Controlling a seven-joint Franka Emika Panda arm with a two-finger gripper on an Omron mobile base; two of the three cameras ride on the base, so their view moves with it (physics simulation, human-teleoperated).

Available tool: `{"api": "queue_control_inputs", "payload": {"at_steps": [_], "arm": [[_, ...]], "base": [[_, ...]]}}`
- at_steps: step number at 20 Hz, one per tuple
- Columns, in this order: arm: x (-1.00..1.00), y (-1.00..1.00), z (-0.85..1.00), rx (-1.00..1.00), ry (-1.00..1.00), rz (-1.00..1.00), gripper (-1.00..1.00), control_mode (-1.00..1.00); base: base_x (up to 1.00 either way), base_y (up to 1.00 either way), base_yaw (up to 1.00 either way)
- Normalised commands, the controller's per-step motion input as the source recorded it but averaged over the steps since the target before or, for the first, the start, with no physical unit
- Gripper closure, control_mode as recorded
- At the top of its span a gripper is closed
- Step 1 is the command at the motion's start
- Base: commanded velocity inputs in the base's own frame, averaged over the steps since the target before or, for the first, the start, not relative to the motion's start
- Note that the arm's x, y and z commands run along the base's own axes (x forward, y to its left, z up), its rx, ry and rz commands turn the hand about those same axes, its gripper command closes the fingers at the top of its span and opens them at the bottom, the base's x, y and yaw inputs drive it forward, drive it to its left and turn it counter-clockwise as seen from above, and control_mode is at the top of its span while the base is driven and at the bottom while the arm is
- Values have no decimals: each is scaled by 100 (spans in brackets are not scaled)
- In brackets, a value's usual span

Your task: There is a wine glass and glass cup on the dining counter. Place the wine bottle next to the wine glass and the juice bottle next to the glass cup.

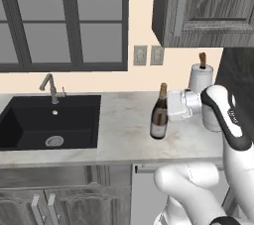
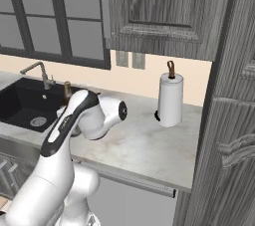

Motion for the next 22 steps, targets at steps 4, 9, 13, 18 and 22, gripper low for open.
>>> {"api": "queue_control_inputs", "payload": {"at_steps": [4,9,13,18,22], "arm": [[-42,-6,21,6,-7,0,100,-100],[-27,-2,6,5,-9,0,100,-100],[0,0,0,0,0,0,100,-100],[0,0,0,0,0,0,100,100],[0,0,0,0,0,0,100,100]], "base": [[0,0,0],[0,0,0],[0,0,0],[-7,1,1],[-42,0,1]]}}
